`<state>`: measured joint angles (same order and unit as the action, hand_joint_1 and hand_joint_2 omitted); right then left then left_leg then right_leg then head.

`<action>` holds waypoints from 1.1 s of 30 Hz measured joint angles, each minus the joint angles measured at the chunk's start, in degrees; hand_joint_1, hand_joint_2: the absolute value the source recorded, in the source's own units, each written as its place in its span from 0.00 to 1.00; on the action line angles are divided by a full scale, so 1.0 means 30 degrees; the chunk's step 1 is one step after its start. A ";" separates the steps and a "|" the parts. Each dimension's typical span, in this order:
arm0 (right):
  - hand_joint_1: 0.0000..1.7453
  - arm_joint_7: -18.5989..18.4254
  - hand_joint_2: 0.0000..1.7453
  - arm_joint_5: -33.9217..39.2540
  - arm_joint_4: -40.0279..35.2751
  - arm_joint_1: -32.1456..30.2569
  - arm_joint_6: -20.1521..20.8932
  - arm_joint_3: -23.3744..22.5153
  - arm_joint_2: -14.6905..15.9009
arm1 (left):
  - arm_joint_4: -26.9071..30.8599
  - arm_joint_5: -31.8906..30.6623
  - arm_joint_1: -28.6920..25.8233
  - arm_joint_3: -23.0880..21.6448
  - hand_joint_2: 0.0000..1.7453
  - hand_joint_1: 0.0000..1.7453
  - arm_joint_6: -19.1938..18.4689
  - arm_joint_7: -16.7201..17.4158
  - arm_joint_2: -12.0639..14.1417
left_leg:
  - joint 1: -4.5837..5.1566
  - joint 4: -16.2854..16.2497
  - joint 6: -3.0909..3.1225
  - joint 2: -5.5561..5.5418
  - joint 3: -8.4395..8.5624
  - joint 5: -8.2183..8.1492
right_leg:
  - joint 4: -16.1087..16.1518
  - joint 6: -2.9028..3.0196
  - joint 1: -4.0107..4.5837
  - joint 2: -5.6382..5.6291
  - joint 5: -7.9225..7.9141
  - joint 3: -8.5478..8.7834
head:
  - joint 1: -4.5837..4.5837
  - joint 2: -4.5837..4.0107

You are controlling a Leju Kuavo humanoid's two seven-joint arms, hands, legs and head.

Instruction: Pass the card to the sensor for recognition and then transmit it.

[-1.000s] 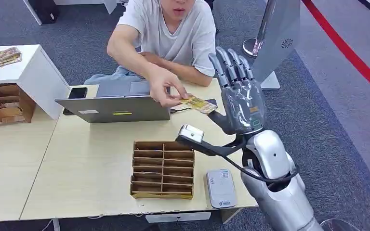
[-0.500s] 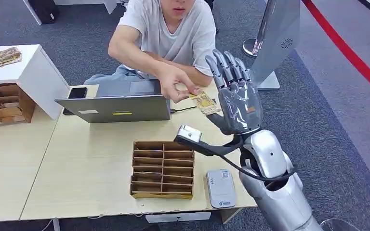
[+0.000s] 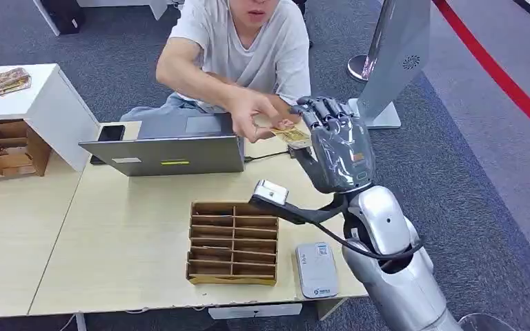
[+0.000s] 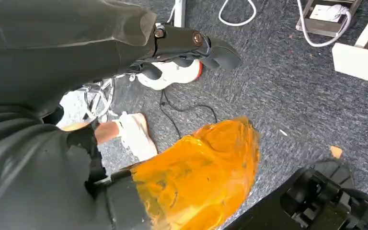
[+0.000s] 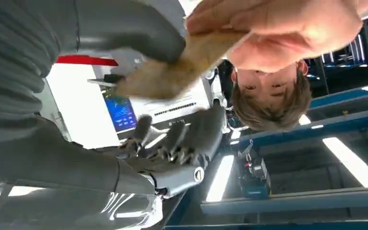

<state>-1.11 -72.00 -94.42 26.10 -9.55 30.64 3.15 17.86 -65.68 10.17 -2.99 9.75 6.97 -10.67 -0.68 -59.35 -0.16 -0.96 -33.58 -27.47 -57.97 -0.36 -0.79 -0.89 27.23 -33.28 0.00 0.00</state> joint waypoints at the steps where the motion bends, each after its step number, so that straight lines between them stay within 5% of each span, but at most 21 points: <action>1: 1.00 0.0000 1.00 0.0015 0.0000 0.0000 0.0000 0.0000 0.0000 | 0.0000 0.0000 0.0000 0.0000 0.00 0.00 0.0000 0.0000 0.0000 | 0.0000 0.0000 0.0000 0.0000 0.0000 0.0000 | 0.0000 0.0000 0.0000 0.0000 0.0000 0.0000 | 0.0000 0.0000; 33: 1.00 0.1115 1.00 0.3184 -0.1486 -0.0554 0.0226 -0.0255 -0.0066 | 0.0015 -0.0117 -0.0032 0.0007 0.00 0.00 0.0066 0.0029 0.0007 | 0.0000 0.0000 0.0000 0.0000 0.0000 0.0000 | 0.0000 0.0000 0.0000 0.0001 0.0000 0.0000 | 0.0000 0.0000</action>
<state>2.23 -62.45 -98.88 24.44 -8.87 29.88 2.95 17.90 -66.03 10.08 -2.97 9.94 7.06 -10.64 -0.68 -59.35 -0.16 -0.96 -33.58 -27.47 -57.97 -0.36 -0.79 -0.89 27.23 -33.28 0.00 0.00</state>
